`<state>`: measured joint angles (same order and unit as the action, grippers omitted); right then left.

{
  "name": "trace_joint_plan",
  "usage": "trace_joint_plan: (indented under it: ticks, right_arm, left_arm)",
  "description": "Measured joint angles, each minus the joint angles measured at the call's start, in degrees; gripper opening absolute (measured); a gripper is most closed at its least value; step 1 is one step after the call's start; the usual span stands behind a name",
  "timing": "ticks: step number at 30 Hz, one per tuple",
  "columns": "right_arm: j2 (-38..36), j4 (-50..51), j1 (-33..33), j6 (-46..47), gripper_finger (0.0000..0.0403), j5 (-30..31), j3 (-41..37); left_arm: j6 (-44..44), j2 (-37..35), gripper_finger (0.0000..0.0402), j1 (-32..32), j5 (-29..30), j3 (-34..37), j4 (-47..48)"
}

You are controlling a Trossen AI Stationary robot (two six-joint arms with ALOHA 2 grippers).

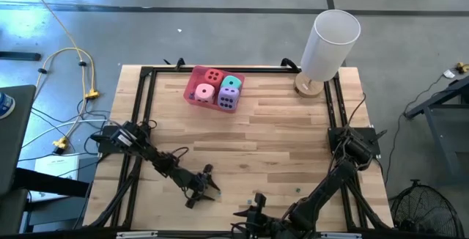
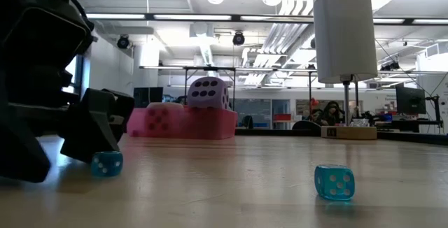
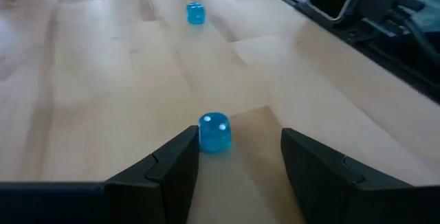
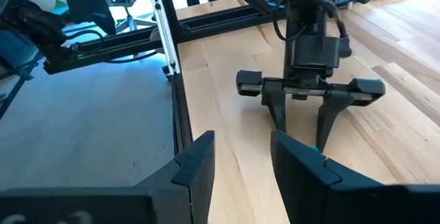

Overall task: Pick & Place Dice
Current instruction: Put the small blue dice into the pink bin

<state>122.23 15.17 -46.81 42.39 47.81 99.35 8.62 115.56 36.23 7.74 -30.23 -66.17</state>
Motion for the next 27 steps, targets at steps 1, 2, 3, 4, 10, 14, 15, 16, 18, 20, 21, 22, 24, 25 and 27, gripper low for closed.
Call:
trace_joint_plan:
  ticks: [1, 2, 3, 4, 10, 14, 15, 16, 18, 20, 21, 22, 24, 25, 27]
  right_arm:
    - [0.0, -0.1, 0.0, 0.0, 0.0133, 0.0, 0.0]
    - [0.0, -0.4, 0.0, 0.0, 0.0133, 0.0, 0.0]
    - [0.0, -0.5, 0.0, 0.0, 0.0133, 0.0, 0.0]
    - [0.0, -0.6, 0.0, 0.0, 0.0133, 0.0, 0.0]
    - [0.0, -0.8, 0.0, 1.0, 0.0133, -0.1, 0.0]
    - [0.0, -0.8, 0.0, 1.3, 0.0133, -0.2, 0.0]
    - [0.0, -0.8, 0.0, 1.3, 0.0133, -0.3, 0.0]
    - [0.0, -0.8, 0.0, 1.4, 0.0133, -0.3, 0.0]
    - [0.0, -0.8, 0.0, 1.5, 0.0133, -0.3, 0.0]
    - [0.0, -0.8, 0.0, 1.5, 0.0133, -0.3, 0.0]
    - [0.0, -0.8, 0.0, 1.5, 0.0133, -0.3, 0.0]
    - [0.0, -0.8, 0.0, 1.5, 0.0133, -0.3, 0.0]
    - [0.0, -0.8, 0.0, 1.5, 0.0133, -0.3, 0.0]
    - [0.0, -0.8, 0.0, 1.5, 0.0133, -0.3, 0.0]
    - [0.0, -0.8, 0.0, 1.4, 0.0133, -0.3, 0.0]
  left_arm:
    - [0.0, 0.4, 0.0198, 0.0, -0.2, -0.5, -0.1]
    - [-0.2, 0.9, 0.0198, 0.1, 0.2, -0.8, -0.4]
    - [-0.2, 1.3, 0.0198, 0.1, 0.7, -1.1, -0.5]
    - [-0.2, 2.0, 0.0198, 0.1, 1.2, -1.5, -1.0]
    - [-0.7, 6.9, 0.0197, 0.1, 2.3, -3.2, -7.1]
    - [-1.1, 7.2, 0.0186, 0.1, 3.5, -3.2, -7.7]
    - [-1.0, 7.2, 0.0181, 0.0, 3.8, -3.1, -7.7]
    - [-0.7, 7.2, 0.0174, 0.0, 4.0, -3.1, -7.7]
    - [0.1, 7.2, 0.0156, 0.0, 4.2, -3.1, -7.7]
    - [0.5, 7.2, 0.0136, 0.0, 4.6, -3.1, -7.6]
    - [0.5, 7.2, 0.0124, 0.0, 4.6, -3.1, -7.6]
    - [0.6, 7.2, 0.0112, 0.0, 4.6, -3.1, -7.6]
    - [0.6, 7.2, 0.0087, 0.0, 4.6, -3.1, -7.6]
    - [0.7, 7.2, 0.0074, 0.0, 4.6, -3.1, -7.6]
    - [1.2, 7.2, 0.0050, 0.0, 4.5, -3.1, -7.7]
